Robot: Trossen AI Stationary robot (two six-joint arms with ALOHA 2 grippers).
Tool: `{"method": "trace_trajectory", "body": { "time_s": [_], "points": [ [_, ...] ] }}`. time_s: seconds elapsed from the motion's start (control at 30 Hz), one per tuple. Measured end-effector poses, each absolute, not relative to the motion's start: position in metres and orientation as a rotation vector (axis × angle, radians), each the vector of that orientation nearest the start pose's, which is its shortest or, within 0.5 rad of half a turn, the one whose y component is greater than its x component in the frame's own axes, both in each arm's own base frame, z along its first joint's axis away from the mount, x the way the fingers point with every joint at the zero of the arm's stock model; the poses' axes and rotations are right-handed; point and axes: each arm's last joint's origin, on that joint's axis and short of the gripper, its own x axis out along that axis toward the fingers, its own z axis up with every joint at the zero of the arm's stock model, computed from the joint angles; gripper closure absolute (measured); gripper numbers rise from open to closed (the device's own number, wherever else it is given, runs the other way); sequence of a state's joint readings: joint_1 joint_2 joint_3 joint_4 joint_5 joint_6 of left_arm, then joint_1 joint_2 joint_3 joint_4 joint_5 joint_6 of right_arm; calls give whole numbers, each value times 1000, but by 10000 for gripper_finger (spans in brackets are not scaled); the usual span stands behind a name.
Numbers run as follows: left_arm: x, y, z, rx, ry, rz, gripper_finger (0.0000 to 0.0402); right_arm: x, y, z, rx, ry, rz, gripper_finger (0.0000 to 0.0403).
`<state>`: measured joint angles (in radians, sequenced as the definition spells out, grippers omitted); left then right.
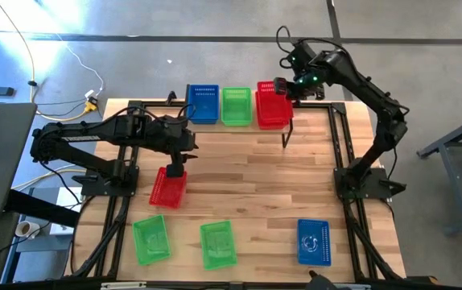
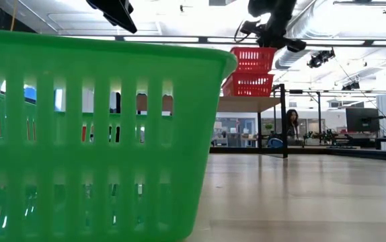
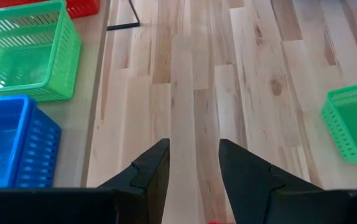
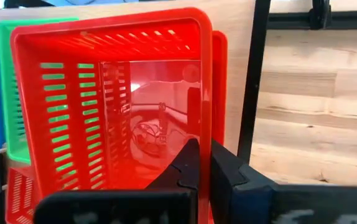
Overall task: Stack baskets on shelf by color
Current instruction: Stack the right red bin on top of the red bin on the shelf
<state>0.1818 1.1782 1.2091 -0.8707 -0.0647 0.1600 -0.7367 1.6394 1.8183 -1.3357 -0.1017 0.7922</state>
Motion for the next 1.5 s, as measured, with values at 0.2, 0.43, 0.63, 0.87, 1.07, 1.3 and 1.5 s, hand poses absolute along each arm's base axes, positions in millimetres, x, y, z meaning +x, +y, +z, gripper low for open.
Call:
{"method": "trace_trajectory", "body": {
  "time_s": [0.2, 0.43, 0.63, 0.87, 1.07, 1.3, 1.5],
  "points": [
    [222, 43, 343, 100, 857, 164, 271, 238, -207, 372, 1170, 853, -987, 403],
    [222, 43, 343, 101, 857, 163, 271, 245, -213, 361, 1172, 894, -992, 403],
    [222, 43, 343, 100, 857, 163, 271, 247, -215, 359, 1173, 903, -995, 403],
    [222, 43, 343, 100, 857, 163, 271, 246, -215, 359, 1147, 906, -1010, 385],
    [222, 43, 343, 100, 857, 163, 271, 246, -215, 359, 1142, 908, -1007, 334],
    [222, 43, 343, 100, 857, 163, 271, 246, -215, 361, 1134, 890, -993, 310],
    [222, 43, 343, 100, 857, 163, 271, 238, -211, 384, 1118, 837, -989, 315]
  ]
}}
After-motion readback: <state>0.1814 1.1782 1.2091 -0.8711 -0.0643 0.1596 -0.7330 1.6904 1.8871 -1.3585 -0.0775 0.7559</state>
